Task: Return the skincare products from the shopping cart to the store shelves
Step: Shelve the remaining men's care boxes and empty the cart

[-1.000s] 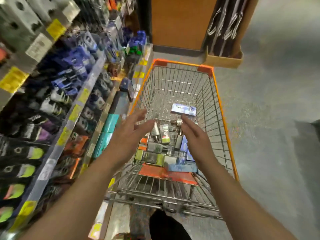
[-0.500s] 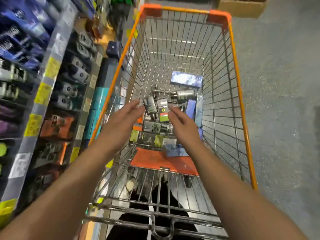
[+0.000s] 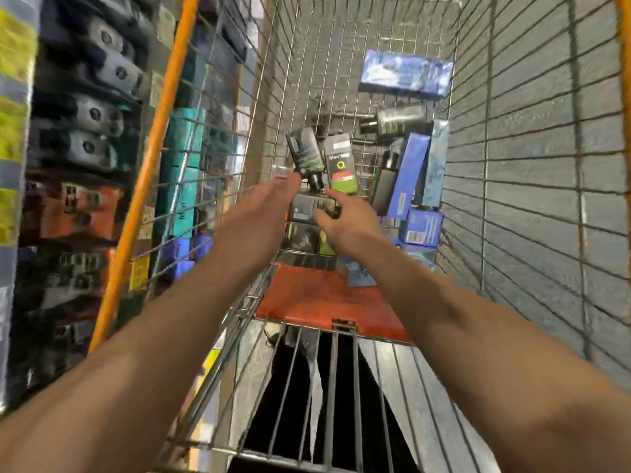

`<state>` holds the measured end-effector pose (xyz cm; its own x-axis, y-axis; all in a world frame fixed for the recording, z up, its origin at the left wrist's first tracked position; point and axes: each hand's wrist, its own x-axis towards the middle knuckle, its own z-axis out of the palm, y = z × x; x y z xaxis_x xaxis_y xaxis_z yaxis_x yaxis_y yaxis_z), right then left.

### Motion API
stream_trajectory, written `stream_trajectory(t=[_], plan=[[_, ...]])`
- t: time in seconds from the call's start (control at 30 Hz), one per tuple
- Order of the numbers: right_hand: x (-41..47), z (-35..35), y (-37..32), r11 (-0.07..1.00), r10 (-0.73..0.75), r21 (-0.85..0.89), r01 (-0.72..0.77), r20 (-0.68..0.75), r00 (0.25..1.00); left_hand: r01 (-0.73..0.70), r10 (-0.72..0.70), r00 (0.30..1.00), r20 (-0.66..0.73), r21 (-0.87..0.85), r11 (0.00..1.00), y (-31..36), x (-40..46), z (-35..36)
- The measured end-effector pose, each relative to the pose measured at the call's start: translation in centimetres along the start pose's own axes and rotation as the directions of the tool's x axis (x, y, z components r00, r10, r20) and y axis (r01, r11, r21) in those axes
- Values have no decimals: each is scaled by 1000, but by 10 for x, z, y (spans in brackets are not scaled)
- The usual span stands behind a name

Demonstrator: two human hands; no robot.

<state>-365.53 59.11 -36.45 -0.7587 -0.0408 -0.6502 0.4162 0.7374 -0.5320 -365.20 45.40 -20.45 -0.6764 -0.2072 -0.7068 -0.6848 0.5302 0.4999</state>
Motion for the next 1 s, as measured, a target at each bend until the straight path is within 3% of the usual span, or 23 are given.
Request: stream_trajectory(t=[0.07,0.2,0.37,0.6,0.7,0.87,1.0], plan=[[18,14,8,977,-10,-214,12,14,1000,11,-11,1000,-5,4,1000,-4,12,4],[41,33,19,945,-47,-320,74,92,995,51,-55,997,-58,-67,996,-5,31,8],[49,52,29,957,30,-290,-5,82,996,74,-76,996,-42,-47,996,-3,43,8],[55,47,15,946,75,-319,-65,21,997,-46,36,999,40,288,957,-14,56,12],[55,54,17,939,49,-342,-46,-1,999,-34,17,999,48,381,924,-22,59,11],[60,53,16,960,100,-269,-80,60,993,58,-77,996,50,308,950,-32,59,11],[66,45,18,959,79,-275,-76,0,997,82,-99,992,84,178,981,-36,55,11]])
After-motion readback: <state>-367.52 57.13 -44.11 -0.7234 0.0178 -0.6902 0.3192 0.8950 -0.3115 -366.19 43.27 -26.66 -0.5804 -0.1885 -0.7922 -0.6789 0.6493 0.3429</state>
